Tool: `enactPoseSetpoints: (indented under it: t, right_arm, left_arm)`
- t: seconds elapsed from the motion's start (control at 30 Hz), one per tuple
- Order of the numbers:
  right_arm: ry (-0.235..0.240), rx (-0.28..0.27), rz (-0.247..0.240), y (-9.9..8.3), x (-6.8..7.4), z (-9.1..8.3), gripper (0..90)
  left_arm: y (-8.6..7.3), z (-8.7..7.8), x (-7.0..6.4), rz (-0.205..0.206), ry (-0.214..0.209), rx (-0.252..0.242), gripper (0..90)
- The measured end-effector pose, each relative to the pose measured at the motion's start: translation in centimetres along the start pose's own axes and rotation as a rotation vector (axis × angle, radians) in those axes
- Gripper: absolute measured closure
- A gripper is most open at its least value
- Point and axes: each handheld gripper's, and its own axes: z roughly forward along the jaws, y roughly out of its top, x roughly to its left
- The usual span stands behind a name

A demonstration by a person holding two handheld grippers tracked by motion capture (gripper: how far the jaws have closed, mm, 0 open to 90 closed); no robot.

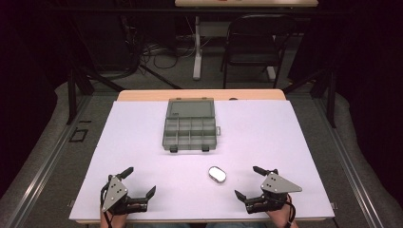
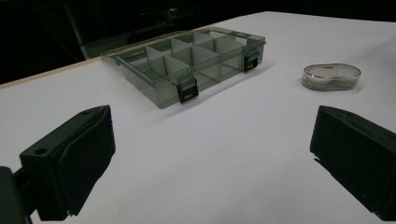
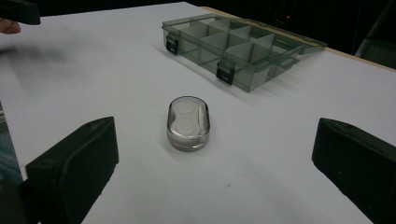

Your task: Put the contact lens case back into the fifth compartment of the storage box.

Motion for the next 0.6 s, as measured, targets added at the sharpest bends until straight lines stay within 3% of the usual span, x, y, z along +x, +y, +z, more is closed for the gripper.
enactPoseSetpoints:
  t: [0.6]
  right_arm:
    - [-0.007,0.021,0.038,0.7,0.2,2.3,0.3]
  left_arm:
    - [0.0,0.0,0.0,-0.001,-0.003,-0.001,0.0]
